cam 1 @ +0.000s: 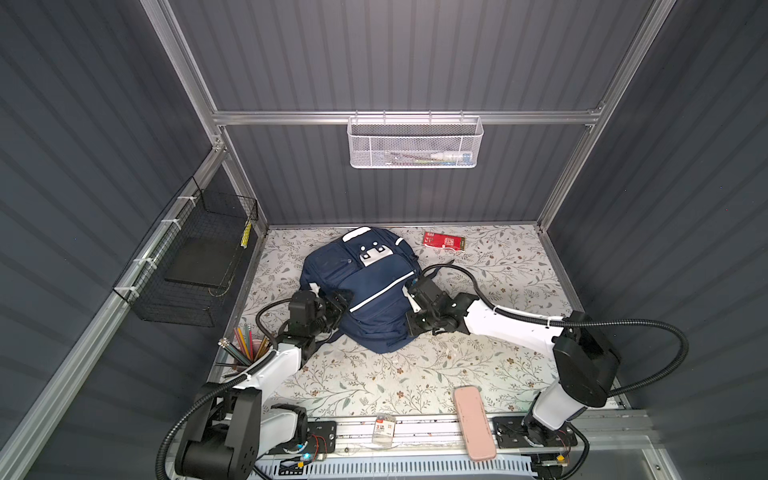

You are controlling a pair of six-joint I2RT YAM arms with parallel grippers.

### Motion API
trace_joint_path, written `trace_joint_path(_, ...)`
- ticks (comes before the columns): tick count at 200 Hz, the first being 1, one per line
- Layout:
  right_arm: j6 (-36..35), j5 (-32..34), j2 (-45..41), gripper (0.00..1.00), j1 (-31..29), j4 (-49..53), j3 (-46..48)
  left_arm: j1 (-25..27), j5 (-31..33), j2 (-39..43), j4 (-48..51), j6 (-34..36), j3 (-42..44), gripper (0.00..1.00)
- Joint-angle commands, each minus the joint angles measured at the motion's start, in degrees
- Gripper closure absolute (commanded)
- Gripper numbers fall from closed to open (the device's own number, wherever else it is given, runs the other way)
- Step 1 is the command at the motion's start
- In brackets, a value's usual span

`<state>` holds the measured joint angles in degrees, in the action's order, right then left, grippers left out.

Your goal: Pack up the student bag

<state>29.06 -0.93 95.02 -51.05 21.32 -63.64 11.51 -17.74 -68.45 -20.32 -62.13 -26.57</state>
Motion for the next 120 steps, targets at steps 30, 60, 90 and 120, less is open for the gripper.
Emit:
trace_joint_path(30,10.20,-4.70,8.46,1.00,-6.64,-6.47,-11.06,1.15,0.39,9.00,7.35,-0.20,0.40,0.00)
trace_joint_path(60,12.56,-7.53,14.05,1.00,-7.78,-12.08,-18.18,2.51,3.91,16.35,14.16,-1.78,4.66,0.00)
trace_joint_path(90,11.14,-6.61,16.16,1.00,-7.60,-10.14,-22.05,2.55,11.09,21.82,26.48,-0.25,4.00,0.00)
trace_joint_path(120,12.31,-7.19,16.55,1.00,-7.31,-10.72,-20.47,5.49,10.37,24.70,26.54,-4.63,4.31,0.00)
